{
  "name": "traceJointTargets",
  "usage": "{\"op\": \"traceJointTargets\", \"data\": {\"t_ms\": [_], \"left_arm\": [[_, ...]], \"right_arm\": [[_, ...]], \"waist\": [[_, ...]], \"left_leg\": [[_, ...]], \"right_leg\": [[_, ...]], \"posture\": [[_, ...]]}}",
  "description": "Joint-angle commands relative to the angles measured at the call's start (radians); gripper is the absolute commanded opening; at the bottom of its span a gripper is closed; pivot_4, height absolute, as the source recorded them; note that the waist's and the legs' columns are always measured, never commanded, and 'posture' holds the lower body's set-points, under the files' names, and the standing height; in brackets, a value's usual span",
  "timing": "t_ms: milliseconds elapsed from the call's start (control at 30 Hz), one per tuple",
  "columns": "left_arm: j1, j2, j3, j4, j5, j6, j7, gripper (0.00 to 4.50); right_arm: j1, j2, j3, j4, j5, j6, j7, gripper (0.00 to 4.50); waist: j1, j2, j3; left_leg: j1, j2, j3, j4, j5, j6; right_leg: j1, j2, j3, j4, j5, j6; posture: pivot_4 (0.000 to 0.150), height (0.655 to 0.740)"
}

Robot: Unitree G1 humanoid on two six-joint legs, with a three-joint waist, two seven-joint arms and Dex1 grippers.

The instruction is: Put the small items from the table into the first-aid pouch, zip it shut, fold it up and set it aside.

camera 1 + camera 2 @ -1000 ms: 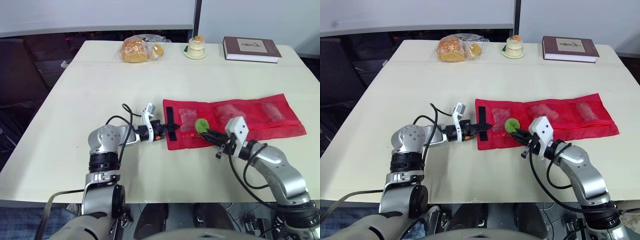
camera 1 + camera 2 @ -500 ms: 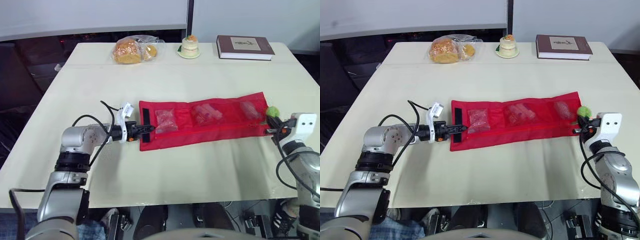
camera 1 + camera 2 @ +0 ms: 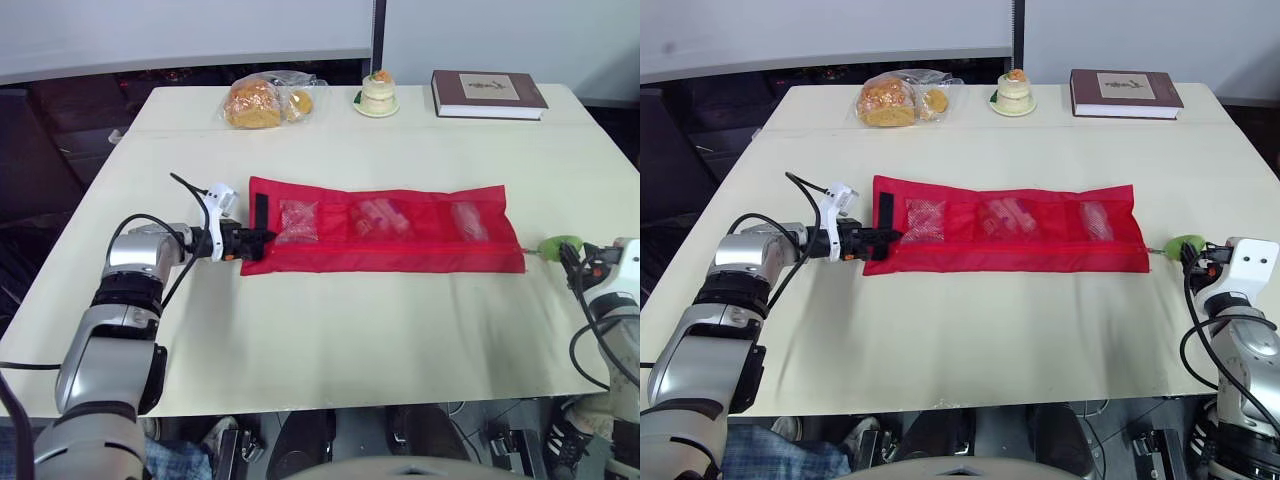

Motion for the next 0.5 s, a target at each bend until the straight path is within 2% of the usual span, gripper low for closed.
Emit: {"op": "traceJointTargets", "data": {"t_ms": [33,67,100,167,267,300,500], "left_arm": [[-0.02,0.017,0.047,0.054,0.051,-0.066,0.049,0.93],[-0.024,0.017,0.058,0.059,0.053,-0.089,0.043,1.34],[-0.029,0.016,0.07,0.066,0.056,-0.107,0.04,1.83],[-0.028,0.021,0.087,0.05,0.059,-0.132,0.012,2.7],[0.006,0.039,0.108,-0.051,0.039,-0.162,-0.089,4.24],[0.02,0.046,0.119,-0.094,0.023,-0.159,-0.123,4.44],[0.102,0.065,0.164,-0.357,-0.046,-0.153,-0.248,4.44]], "right_arm": [[0.049,-0.019,-0.024,-0.092,0.072,0.038,0.049,3.93],[0.076,-0.023,-0.023,-0.111,0.089,0.057,0.062,4.36],[0.096,-0.024,-0.022,-0.126,0.101,0.071,0.069,4.5],[0.128,-0.027,-0.018,-0.152,0.126,0.097,0.079,4.5],[0.167,-0.021,-0.001,-0.203,0.182,0.149,0.094,4.5],[0.174,-0.015,0.006,-0.217,0.197,0.167,0.09,4.5],[0.161,0.007,0.049,-0.216,0.203,0.217,0.035,4.5]], "waist": [[0.002,0.0,0.0],[0.003,0.0,0.0],[0.004,0.0,0.0],[0.005,-0.001,0.0],[0.004,-0.001,0.001],[0.004,-0.002,0.001],[0.014,-0.002,0.001]], "left_leg": [[0.0,0.0,0.0,0.0,0.0,0.0],[-0.001,0.0,-0.001,0.0,0.0,0.0],[-0.001,0.0,-0.001,0.0,0.0,0.0],[-0.002,0.0,-0.001,0.0,0.0,0.0],[-0.005,-0.001,0.001,0.0,0.0,0.0],[-0.005,-0.001,0.001,0.0,0.0,0.001],[-0.01,-0.001,0.0,0.0,0.0,0.001]], "right_leg": [[0.0,0.0,0.0,0.0,0.0,0.0],[-0.001,0.0,-0.001,0.0,0.0,0.0],[-0.001,0.0,-0.001,0.0,0.0,0.0],[-0.001,0.0,-0.001,-0.001,0.001,-0.001],[-0.004,-0.002,0.0,-0.001,0.001,-0.002],[-0.004,-0.002,0.0,-0.001,0.001,-0.002],[-0.008,-0.004,-0.001,-0.002,0.001,-0.002]], "posture": [[0.15,0.74],[0.15,0.74],[0.15,0.74],[0.15,0.74],[0.15,0.74],[0.15,0.74],[0.15,0.74]]}}
